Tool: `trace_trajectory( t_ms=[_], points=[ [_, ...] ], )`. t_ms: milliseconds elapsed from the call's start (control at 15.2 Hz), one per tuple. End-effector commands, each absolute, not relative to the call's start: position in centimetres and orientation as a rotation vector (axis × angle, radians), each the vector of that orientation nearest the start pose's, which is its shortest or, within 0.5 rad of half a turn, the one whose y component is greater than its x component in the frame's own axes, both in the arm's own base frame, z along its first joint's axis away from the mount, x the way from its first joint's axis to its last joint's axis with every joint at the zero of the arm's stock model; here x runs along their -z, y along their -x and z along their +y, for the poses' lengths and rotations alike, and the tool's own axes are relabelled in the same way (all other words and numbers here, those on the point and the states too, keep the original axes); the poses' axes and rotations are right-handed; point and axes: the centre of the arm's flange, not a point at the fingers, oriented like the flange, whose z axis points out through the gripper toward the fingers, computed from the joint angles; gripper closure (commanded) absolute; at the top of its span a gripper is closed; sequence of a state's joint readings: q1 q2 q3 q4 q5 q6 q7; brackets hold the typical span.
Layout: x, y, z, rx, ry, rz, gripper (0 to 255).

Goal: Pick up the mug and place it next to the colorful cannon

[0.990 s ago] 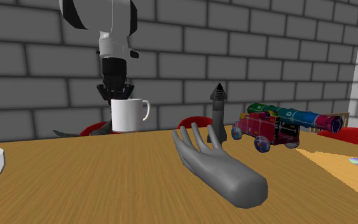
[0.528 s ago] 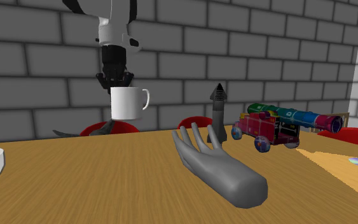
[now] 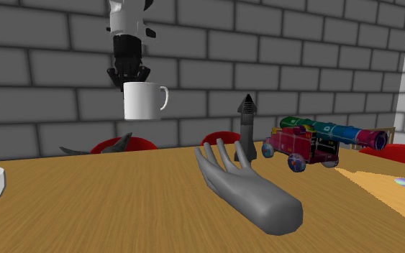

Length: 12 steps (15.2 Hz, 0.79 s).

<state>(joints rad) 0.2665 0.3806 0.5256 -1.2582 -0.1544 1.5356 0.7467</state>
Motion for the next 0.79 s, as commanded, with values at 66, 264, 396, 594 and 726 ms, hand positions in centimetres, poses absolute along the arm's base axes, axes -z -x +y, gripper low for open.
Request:
trace_trajectory(
  t_ms=[66,264,396,594,726],
  points=[
    [-57.9,-51.2,40.2,-0.1,3.154,-0.028,255],
    [-59.5,-51.2,40.2,-0.1,3.154,-0.028,255],
    [-60.5,-51.2,40.2,-0.1,3.154,-0.028,255],
    [-61.8,-51.2,40.2,-0.1,3.154,-0.028,255],
    [-61.8,-51.5,37.6,-0.1,3.154,-0.028,255]
  ],
)
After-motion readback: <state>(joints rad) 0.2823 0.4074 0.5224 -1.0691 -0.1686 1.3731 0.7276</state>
